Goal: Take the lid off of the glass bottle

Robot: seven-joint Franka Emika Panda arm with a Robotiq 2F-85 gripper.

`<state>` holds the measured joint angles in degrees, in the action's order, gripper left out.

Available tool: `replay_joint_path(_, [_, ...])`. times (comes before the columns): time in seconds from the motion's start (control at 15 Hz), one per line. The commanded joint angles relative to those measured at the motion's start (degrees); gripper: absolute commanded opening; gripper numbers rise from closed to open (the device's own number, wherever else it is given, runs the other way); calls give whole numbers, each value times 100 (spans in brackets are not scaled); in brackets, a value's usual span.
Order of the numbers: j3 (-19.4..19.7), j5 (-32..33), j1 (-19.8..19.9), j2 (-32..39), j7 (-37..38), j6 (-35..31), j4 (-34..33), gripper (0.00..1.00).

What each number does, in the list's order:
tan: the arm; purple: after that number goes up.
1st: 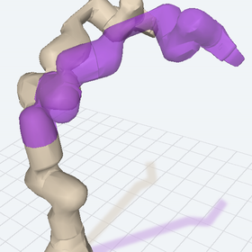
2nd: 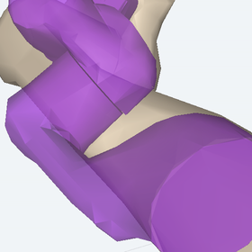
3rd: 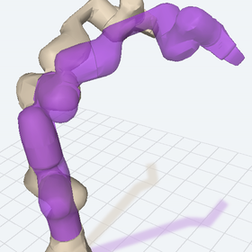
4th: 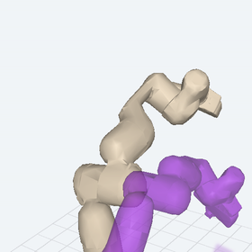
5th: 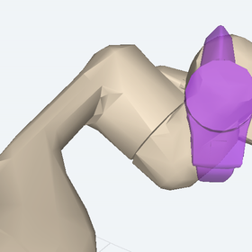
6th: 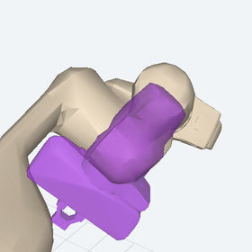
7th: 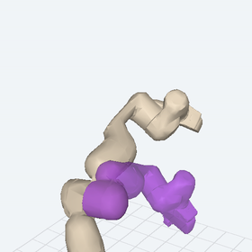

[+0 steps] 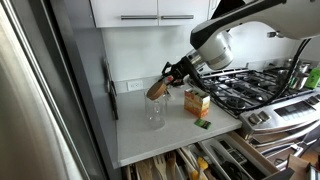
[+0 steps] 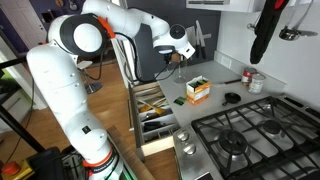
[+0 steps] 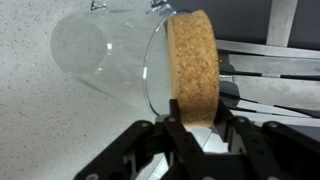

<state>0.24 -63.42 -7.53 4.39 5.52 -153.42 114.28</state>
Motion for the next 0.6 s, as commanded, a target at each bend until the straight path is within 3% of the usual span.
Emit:
replay_joint_path(0.0, [4, -335, 46, 56, -193, 59, -81, 12])
replay_joint_path(0.53, [23, -1279, 118, -239, -746, 133, -189, 12])
